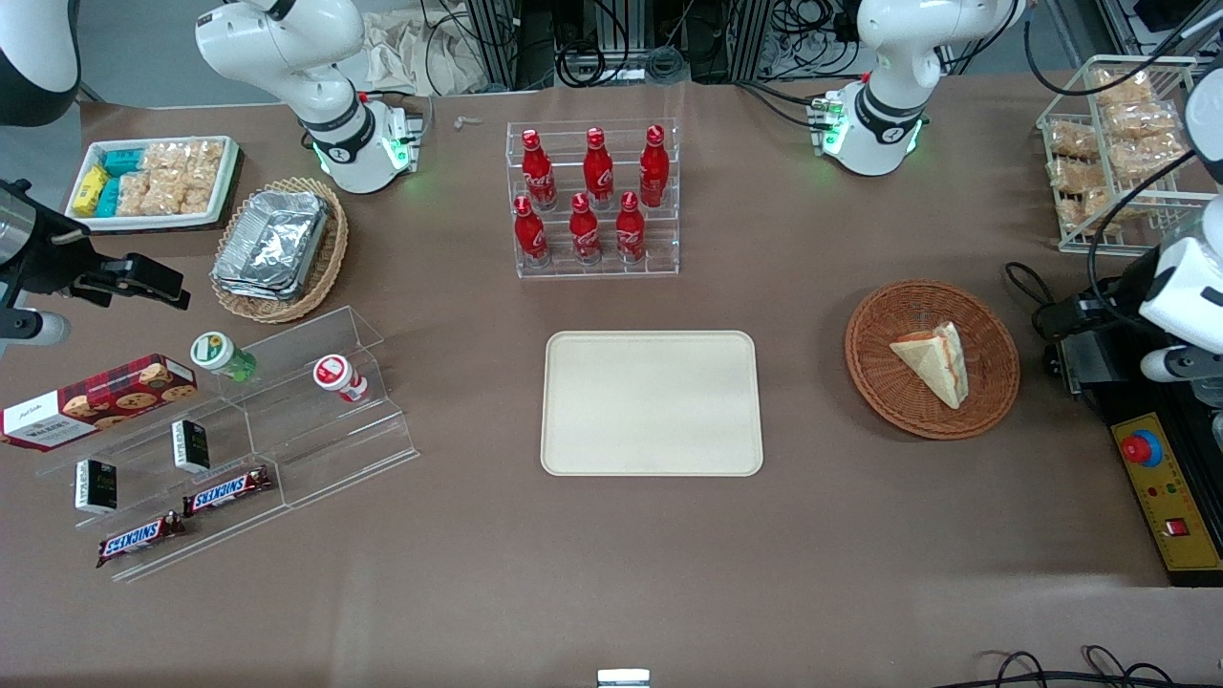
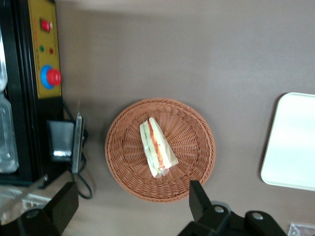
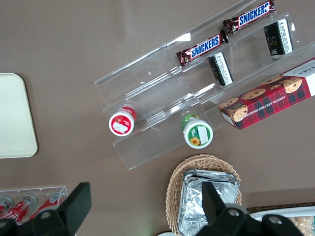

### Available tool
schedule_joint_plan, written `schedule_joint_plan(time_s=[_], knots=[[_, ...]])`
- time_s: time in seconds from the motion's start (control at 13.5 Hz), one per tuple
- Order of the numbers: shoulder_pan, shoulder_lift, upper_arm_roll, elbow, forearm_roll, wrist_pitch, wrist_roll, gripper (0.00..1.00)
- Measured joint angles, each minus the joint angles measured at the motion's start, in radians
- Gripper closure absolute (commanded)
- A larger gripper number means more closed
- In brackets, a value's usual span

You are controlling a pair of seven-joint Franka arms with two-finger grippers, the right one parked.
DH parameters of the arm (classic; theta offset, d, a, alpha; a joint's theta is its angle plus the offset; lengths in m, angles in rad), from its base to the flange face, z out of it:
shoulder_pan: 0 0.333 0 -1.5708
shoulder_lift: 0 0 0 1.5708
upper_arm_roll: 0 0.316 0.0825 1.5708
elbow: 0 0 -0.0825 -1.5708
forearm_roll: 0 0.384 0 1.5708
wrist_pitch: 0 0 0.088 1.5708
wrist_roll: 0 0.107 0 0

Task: Place sandwich from basket to tray
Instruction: 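Move the open left gripper over the wrapped sandwich in the basket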

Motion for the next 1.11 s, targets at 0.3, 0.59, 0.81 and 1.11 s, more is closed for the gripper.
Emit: schedule_joint_plan(time_s=[0.3,0.59,0.81,1.11], knots=[[0.003,-0.034,0.000,-0.147,0.000,0.071,-0.106,0.00],[0.009,-0.111,0.002,-0.373,0.000,0.202,-0.115,0.00],[0.021,-0.124,0.015,-0.463,-0.014,0.263,-0.130,0.00],[0.068,-0.114,0.024,-0.529,-0.058,0.320,-0.134,0.00]])
